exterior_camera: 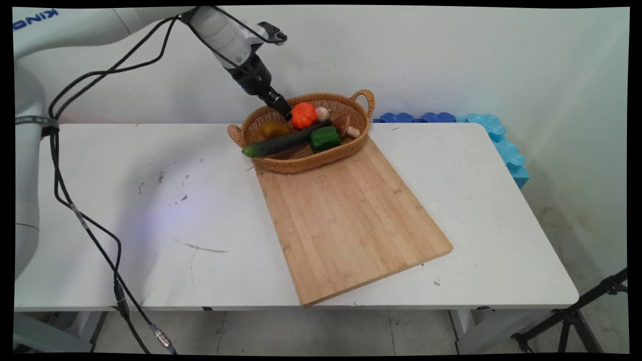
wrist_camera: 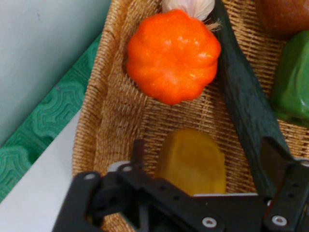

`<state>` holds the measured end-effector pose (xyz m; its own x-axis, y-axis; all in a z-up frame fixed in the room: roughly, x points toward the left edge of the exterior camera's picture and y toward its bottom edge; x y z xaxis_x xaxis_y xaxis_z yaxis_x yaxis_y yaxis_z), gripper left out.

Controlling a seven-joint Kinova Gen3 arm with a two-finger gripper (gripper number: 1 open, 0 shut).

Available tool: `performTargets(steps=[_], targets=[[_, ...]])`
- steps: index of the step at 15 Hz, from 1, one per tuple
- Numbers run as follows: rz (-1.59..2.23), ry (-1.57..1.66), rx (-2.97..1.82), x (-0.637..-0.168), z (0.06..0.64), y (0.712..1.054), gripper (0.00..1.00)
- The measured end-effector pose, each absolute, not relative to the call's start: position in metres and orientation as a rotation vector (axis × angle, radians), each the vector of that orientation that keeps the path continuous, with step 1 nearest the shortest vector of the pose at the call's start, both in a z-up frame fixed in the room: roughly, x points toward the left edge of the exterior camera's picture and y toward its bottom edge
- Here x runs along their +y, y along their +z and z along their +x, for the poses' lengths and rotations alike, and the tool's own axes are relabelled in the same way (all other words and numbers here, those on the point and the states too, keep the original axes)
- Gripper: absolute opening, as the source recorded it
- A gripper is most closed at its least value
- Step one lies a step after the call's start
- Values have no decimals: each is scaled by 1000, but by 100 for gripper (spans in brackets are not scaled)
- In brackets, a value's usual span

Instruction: Place the picked object in the vegetable basket

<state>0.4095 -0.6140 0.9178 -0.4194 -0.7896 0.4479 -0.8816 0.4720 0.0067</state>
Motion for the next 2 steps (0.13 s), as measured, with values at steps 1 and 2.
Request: performTargets(steps=[1,2], targets=[[1390,321,-2331,-613,409,918,100],[1375,321,-2327,-612,408,920,100]])
